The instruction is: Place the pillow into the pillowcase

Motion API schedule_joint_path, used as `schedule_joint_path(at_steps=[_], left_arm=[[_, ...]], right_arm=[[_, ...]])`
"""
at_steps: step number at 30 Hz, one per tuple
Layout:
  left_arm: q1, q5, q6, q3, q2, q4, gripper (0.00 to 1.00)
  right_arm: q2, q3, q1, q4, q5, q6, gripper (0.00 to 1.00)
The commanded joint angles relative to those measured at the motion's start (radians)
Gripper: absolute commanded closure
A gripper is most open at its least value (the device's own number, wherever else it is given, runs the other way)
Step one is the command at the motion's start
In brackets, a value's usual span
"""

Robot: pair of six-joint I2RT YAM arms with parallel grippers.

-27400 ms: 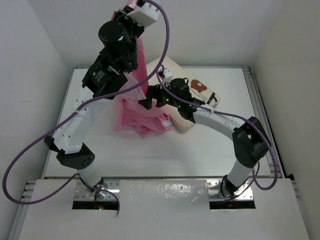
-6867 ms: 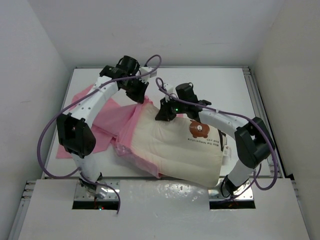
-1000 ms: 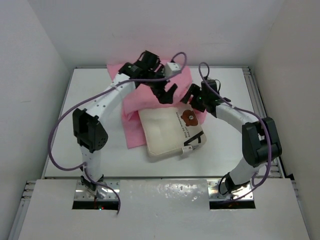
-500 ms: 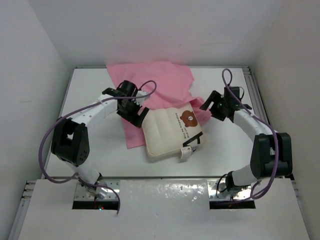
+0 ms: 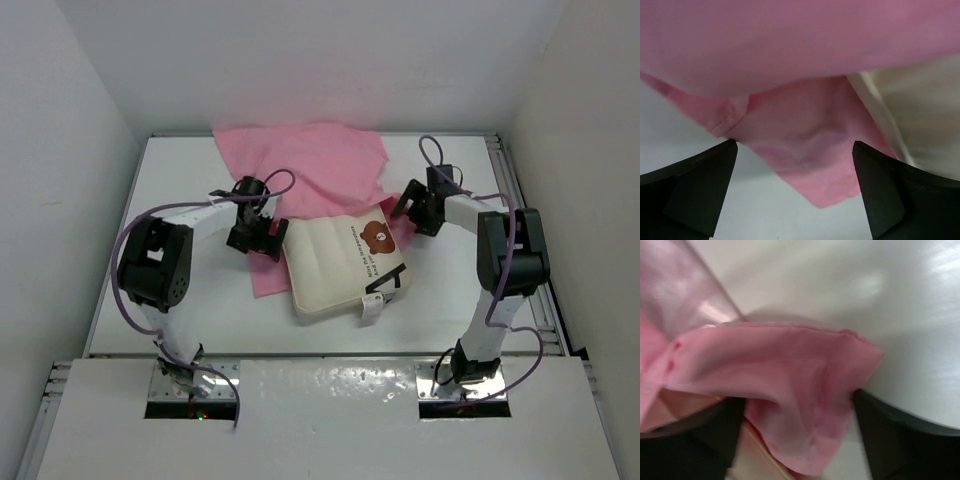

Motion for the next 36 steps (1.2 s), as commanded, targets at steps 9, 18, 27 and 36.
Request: schedule_joint_path(at_steps=[9,18,27,36], left_arm=[[0.04,0.159,0.01,-0.056,0.091,0.073,1.0],[0.122,0.291,0.222,0.246,-0.182,-0.203,1.0],[0.123,0.204,0.31,0.623,-0.191,-0.401,1.0],[0.117,-0.051,0.267,1.298,-0.133,-0.246,1.0]], right_arm=[[-0.091,-0.128,0.037,0.069,0.0,0.029,1.0],[-0.397,-0.082,0.025,-0.006,-0.212,-0.005,1.0],[-0.495,0.097,0.009,-0.089,-0.312,0.009,1.0],[-0.497,0.66,0.008,-0.157,-0.209,-0.092,1.0]])
